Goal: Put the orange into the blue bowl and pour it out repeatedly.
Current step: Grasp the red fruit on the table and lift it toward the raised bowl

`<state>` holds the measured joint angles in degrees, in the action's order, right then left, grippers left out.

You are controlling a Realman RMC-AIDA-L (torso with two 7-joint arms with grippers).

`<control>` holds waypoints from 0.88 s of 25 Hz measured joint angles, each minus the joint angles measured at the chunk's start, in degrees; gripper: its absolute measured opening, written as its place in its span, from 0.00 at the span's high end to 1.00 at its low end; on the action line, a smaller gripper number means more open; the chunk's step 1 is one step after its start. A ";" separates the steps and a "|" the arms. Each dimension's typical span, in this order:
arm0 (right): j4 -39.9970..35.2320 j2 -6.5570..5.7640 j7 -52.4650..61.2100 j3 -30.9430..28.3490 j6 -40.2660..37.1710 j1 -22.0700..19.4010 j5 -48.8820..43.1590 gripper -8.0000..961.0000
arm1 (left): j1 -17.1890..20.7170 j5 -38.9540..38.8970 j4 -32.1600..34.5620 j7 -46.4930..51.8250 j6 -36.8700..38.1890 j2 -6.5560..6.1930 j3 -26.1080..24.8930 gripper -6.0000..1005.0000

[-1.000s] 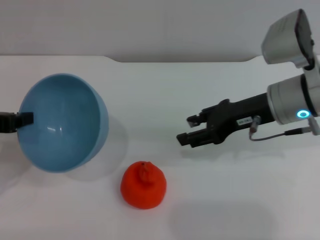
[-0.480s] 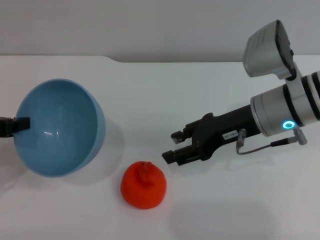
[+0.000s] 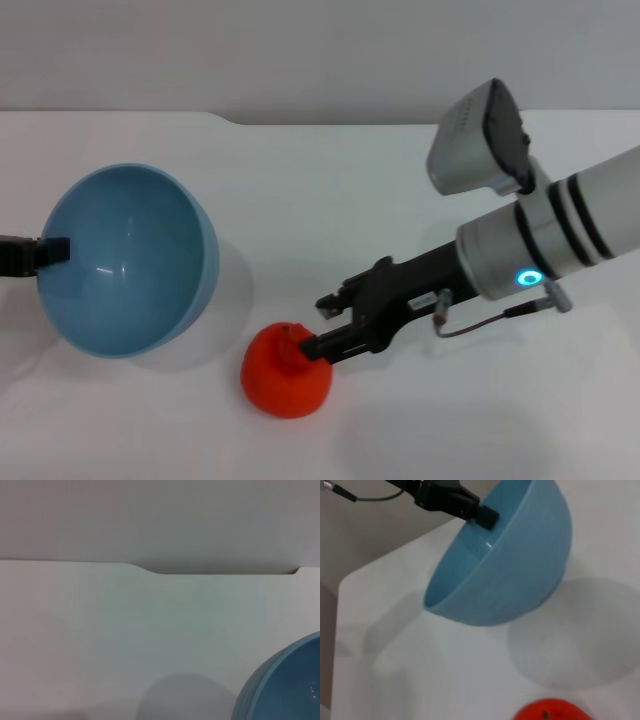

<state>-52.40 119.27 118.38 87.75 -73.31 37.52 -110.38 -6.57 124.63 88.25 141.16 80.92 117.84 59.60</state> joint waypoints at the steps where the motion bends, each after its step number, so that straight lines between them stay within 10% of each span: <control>1: 0.00 0.00 0.00 0.00 0.00 0.00 0.00 0.37 | 0.00 0.00 0.00 0.00 0.00 0.00 0.00 1.00; 22: 6.61 0.09 -0.04 9.47 11.40 1.71 4.93 0.37 | -1.38 0.00 -0.87 -0.01 -0.03 0.02 1.34 1.00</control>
<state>-45.79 119.36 118.34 97.22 -61.91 39.23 -105.45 -7.95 124.63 87.38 141.15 80.89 117.86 60.93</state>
